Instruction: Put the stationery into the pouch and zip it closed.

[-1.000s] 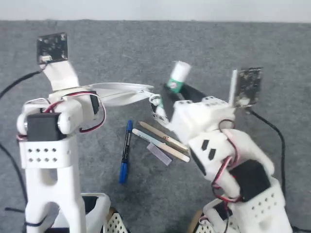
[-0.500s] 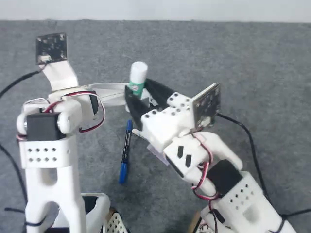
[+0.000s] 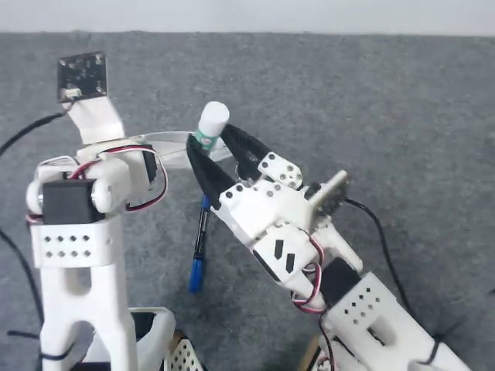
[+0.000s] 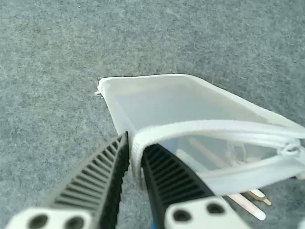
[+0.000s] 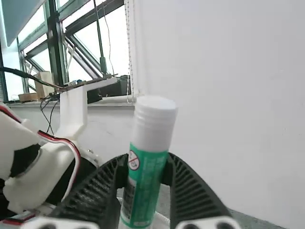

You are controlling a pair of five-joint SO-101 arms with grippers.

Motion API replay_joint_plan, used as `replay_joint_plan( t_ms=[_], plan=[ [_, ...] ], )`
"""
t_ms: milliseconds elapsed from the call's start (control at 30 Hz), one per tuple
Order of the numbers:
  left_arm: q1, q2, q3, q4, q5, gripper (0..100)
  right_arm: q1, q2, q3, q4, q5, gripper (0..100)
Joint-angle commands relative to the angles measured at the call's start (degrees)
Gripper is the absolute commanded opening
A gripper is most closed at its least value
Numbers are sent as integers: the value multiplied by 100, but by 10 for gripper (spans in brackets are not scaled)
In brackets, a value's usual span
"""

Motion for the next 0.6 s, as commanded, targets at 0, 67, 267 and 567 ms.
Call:
replay_joint_plan(
  t_ms=[0, 67, 267, 567],
  plan=[
    [0, 149, 13, -185, 62, 9, -22, 699, -62, -716, 88, 6],
    [0, 149, 13, -185, 62, 9, -22, 1033, -62, -998, 97, 6],
    [0, 149, 13, -185, 62, 9, 75, 1815, -62, -1613, 97, 6],
    [0, 149, 22, -185, 62, 9, 233, 2554, -9, -2325, 141, 6]
  ],
)
